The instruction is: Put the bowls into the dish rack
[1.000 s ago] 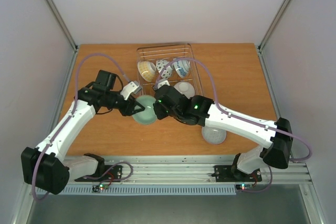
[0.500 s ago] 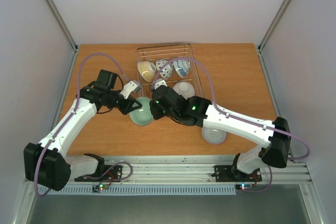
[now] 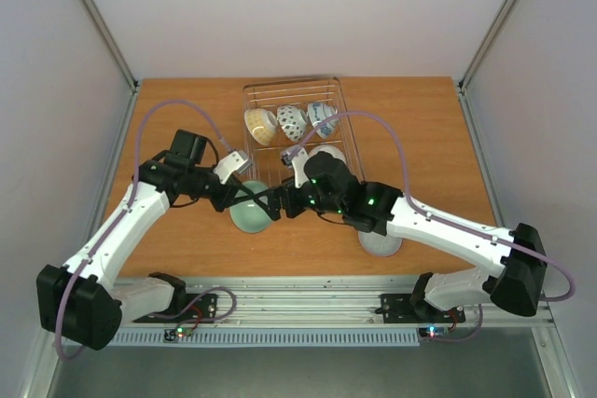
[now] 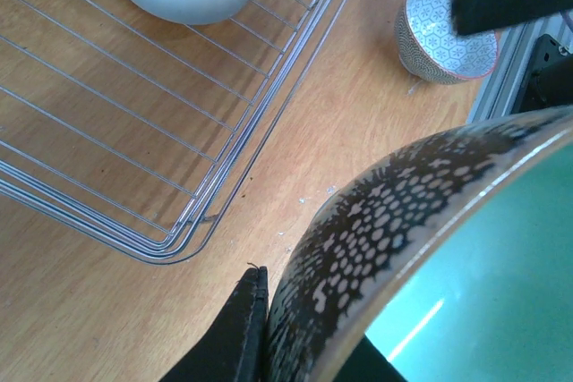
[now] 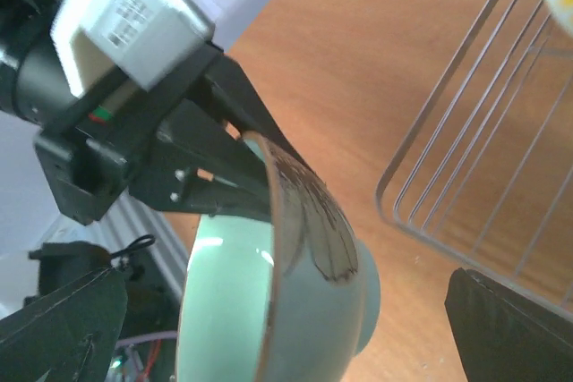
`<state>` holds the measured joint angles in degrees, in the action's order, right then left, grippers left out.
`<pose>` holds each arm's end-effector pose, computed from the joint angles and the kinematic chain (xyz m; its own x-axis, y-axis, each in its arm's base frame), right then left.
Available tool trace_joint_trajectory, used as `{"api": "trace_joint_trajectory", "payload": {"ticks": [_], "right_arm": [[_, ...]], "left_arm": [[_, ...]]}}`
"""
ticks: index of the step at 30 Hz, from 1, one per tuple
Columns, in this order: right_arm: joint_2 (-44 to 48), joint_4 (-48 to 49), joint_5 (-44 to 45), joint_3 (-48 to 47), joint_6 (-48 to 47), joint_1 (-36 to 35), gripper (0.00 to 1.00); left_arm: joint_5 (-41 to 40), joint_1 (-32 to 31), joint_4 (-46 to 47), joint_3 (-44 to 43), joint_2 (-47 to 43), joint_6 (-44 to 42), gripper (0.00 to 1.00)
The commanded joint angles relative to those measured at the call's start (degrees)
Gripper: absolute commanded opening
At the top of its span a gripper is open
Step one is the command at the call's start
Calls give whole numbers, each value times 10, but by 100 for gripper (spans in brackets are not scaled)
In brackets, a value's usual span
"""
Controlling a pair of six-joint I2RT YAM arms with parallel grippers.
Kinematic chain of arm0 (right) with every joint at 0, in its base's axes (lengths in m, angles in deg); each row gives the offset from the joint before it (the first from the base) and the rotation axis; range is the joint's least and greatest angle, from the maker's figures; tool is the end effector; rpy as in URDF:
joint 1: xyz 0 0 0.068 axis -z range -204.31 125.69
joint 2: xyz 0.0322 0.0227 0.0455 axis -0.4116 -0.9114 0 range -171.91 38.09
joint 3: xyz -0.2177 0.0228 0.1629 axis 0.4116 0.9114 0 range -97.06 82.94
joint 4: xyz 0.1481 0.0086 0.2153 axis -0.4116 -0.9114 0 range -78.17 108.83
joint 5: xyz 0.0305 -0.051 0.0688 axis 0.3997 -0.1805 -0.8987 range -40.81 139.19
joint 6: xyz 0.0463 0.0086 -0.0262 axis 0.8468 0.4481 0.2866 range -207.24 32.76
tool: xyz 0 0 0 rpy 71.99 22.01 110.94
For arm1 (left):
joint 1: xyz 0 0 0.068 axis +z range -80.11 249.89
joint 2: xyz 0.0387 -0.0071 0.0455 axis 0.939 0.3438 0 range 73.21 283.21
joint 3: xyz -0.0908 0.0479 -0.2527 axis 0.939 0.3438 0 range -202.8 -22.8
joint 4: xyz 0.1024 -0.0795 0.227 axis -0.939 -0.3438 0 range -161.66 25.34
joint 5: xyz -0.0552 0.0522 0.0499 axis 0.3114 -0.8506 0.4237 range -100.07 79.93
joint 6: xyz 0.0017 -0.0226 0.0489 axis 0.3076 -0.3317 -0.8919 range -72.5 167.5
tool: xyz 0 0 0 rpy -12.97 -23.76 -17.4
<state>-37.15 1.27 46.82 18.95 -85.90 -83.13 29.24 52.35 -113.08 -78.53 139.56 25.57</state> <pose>0.1544 0.2580 0.3270 -0.2700 -0.4009 -0.8754 -0.8676 0.4957 0.0405 0.2012 -0.0872 0.2820 -0.5553 0.4787 -0.6801 0.8100 0.4967 -0.3118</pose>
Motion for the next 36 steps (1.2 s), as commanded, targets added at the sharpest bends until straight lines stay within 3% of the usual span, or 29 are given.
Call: {"api": "trace_joint_trajectory", "payload": {"ticks": [1,17,26,28,36], "right_arm": [[21,106,-141,65,74,38,99],[-18,321,-263,175,205,79,98],[-43,364,-296,185,239,80,92],[-47,374,-302,189,244,80,84],[-56,408,-324,193,253,80,32]], "left_arm": [[43,4,16,0,-12,-12,1],[49,6,11,1,-13,-18,1],[47,6,11,2,-12,-18,1],[48,5,12,3,-12,-18,1],[45,5,13,3,-10,-17,0]]}}
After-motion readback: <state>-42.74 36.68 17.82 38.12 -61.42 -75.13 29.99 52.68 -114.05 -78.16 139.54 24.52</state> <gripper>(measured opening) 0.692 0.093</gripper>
